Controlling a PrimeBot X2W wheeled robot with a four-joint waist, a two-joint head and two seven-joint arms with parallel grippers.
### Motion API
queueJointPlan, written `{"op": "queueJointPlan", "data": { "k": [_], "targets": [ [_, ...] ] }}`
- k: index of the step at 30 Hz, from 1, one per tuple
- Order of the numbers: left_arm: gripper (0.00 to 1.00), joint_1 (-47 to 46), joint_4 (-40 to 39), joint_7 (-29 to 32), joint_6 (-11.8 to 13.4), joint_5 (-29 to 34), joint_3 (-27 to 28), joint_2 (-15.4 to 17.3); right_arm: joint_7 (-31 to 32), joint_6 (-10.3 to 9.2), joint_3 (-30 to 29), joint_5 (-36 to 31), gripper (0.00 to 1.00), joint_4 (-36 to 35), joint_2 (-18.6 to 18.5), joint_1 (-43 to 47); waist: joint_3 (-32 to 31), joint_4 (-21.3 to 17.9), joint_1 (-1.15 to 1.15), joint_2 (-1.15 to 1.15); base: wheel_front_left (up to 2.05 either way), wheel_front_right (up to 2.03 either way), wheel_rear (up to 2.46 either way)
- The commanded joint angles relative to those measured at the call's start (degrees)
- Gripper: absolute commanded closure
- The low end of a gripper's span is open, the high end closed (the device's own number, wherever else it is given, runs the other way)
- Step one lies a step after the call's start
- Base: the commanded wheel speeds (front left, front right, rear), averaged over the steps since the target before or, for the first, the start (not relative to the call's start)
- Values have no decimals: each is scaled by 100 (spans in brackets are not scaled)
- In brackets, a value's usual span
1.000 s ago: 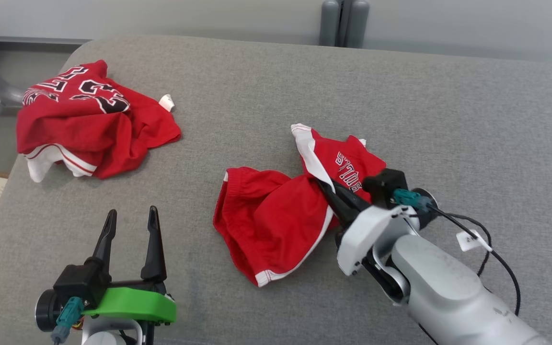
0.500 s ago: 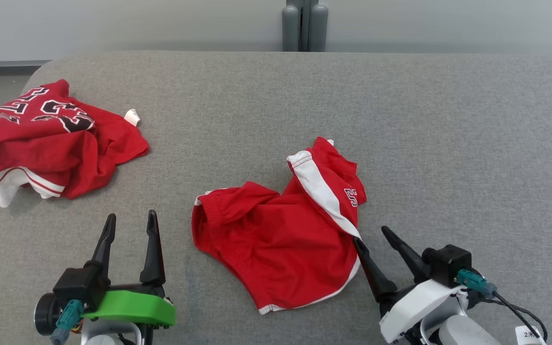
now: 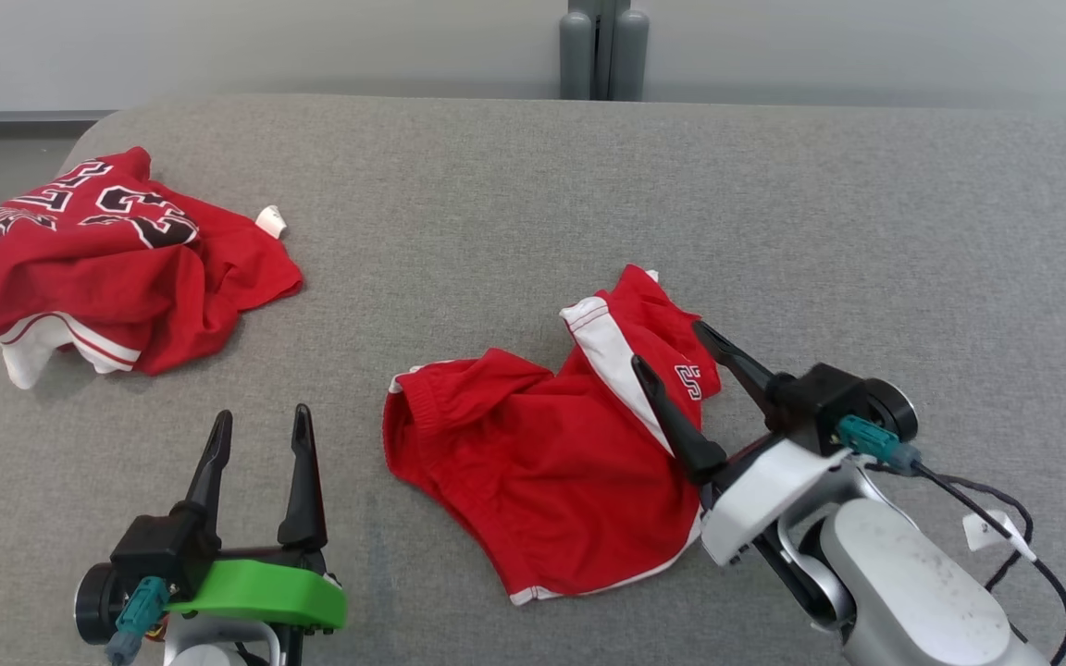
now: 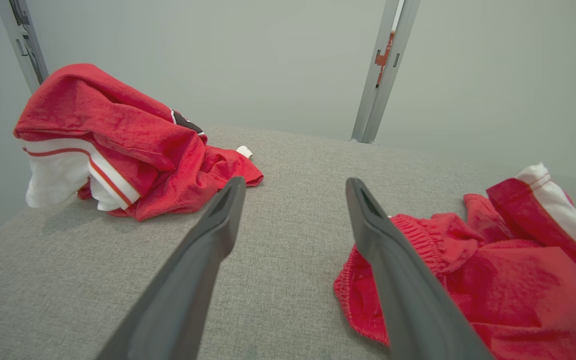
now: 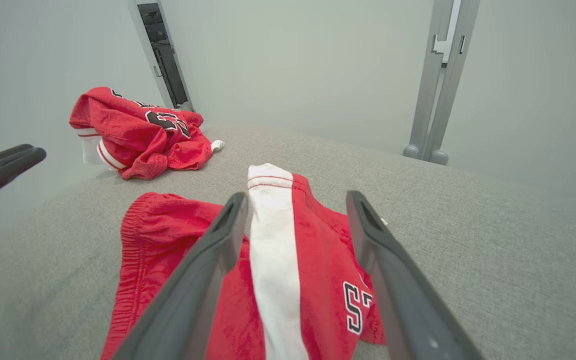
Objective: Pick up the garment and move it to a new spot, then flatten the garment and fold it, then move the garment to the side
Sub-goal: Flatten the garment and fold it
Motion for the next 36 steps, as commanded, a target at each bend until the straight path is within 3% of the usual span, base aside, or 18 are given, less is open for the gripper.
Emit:
{"op": "queueJointPlan", "data": {
  "k": [1,12,13,14,15,20,27,32,33,34,36],
  "targets": [
    [0,-42,-7,-4,25,-39,-21,7,74,0,70,-77,0,91,14,-174,32,76,0,0,0,0,0],
    [0,-135,8,-4,56,-131,-197,7,319,0,370,-268,0,1624,379,-1165,161,451,0,0,0,0,0],
    [0,-136,-1,-4,64,-135,-211,7,281,-1,350,-260,29,1789,425,-1243,171,468,0,0,0,0,0],
    [0,-131,-1,-4,69,-137,-221,7,237,-1,360,-255,70,1911,453,-1296,178,478,0,0,0,0,0],
    [0,-119,0,-4,71,-135,-229,7,146,-1,328,-226,100,2031,487,-1355,185,483,0,0,0,0,0],
    [0,-42,18,-4,83,-107,-219,6,-258,-1,148,-68,100,2295,489,-1414,165,370,0,0,0,0,0],
    [0,61,47,-4,55,-89,-210,7,-466,-1,-819,560,100,1633,200,-476,27,-63,0,0,0,0,0],
    [0,96,46,-4,42,-48,-192,8,-454,-1,-1554,905,100,1122,186,409,-14,-326,0,0,0,0,0],
    [0,94,51,-4,33,-31,-196,8,-456,0,-1646,986,96,1079,210,522,-14,-357,0,0,0,0,0],
    [0,90,57,-4,26,-14,-201,7,-455,0,-1724,1044,64,1037,221,629,-14,-399,0,0,0,0,0],
    [0,78,58,-4,24,9,-186,8,-457,-1,-1787,981,52,972,195,784,-14,-467,0,0,0,0,0]
  ]
}}
